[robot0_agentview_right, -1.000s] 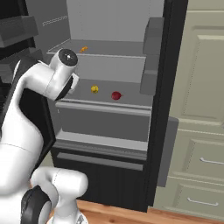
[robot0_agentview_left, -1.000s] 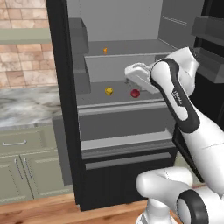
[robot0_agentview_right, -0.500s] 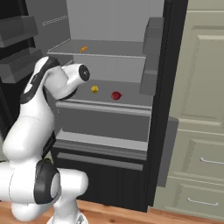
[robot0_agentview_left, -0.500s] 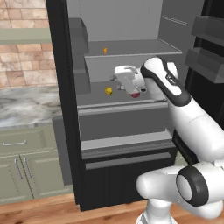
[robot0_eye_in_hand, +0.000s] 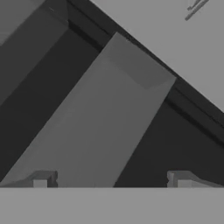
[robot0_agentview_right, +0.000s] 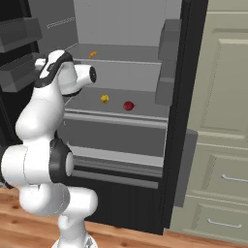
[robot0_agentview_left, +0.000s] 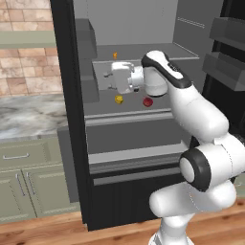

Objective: Open the fridge, remove the pear, lemon, and shrimp, and place them on any counter.

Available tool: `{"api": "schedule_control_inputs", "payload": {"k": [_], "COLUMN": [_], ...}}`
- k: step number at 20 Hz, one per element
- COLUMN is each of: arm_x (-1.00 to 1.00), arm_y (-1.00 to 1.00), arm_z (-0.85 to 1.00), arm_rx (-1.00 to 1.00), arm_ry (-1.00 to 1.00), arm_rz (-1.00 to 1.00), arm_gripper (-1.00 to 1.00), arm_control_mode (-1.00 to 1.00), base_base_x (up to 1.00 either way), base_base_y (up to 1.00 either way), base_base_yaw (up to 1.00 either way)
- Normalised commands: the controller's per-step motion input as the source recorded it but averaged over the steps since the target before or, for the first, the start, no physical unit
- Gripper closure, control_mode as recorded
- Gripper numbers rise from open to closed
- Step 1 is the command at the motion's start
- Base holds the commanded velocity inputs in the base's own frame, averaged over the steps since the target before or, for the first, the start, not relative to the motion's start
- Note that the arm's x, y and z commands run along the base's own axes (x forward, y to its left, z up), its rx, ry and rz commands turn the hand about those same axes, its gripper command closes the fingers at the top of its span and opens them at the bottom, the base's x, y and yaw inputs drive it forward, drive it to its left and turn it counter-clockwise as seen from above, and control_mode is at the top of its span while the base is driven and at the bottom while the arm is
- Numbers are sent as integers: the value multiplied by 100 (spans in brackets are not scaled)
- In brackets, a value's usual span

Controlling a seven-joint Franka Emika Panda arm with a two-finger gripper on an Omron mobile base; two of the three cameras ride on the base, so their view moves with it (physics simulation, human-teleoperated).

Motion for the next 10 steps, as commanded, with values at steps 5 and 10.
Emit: {"api": "schedule_control_inputs", "payload": {"k": [5,10], "arm_x": [34,12], "arm_y": [70,61], "arm_z": [4,-7], "arm_rx": [5,0], "arm_ry": [0,0], "arm_rz": [16,10], "arm_gripper": [-100,-100], "arm_control_mode": [-100,-100], "base_base_x": [0,0], "base_base_y": [0,0], "base_base_yaw": [0,0]}}
